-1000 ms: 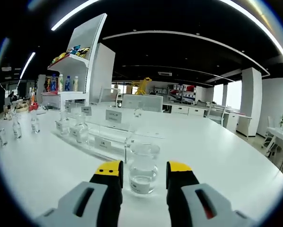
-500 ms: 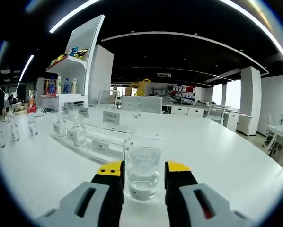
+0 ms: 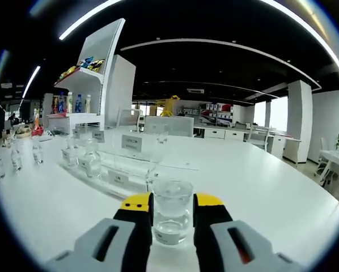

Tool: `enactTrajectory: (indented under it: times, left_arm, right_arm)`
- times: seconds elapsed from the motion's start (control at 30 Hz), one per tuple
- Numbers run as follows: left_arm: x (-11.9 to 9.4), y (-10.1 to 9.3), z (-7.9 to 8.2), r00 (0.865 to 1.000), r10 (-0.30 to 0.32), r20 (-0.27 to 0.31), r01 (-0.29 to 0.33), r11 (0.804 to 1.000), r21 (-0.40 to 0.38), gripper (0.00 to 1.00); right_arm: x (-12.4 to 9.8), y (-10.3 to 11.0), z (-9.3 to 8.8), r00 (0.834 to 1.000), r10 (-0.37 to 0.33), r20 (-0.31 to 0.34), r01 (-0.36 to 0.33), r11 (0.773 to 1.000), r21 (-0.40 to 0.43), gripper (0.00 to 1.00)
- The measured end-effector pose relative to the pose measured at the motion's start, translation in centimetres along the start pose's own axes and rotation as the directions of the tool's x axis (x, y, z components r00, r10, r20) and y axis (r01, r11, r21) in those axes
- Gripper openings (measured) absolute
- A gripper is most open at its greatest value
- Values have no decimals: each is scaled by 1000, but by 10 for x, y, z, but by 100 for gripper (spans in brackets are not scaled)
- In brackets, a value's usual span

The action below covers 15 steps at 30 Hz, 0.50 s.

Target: Identify the label on the chemical reagent bottle, grasp the chemical reagent bottle, and place it in the designated position on the reagent rack

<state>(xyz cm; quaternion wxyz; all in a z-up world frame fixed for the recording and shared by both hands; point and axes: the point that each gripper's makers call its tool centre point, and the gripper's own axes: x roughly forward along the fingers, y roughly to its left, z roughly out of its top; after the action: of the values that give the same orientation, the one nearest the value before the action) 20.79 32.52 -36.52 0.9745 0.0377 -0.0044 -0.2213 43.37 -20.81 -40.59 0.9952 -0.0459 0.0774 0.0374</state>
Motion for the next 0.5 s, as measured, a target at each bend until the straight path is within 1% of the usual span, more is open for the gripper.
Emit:
enactTrajectory:
  times: [0.07, 0.2, 0.5]
  left_arm:
    - [-1, 1, 1, 1000, 2, 8, -2, 1000, -2, 49]
    - [2, 0, -2, 1000, 1, -1, -1, 1000, -4, 49]
    - [3, -2, -3, 1000, -6, -4, 6, 1000, -4, 50]
  right_arm:
    - [1, 0, 0, 1000, 1, 2, -1, 1000, 7, 25]
    - [1, 1, 1, 1000, 0, 4, 0, 1000, 7, 24]
    - [1, 1, 1, 1000, 2, 12, -2, 1000, 6, 24]
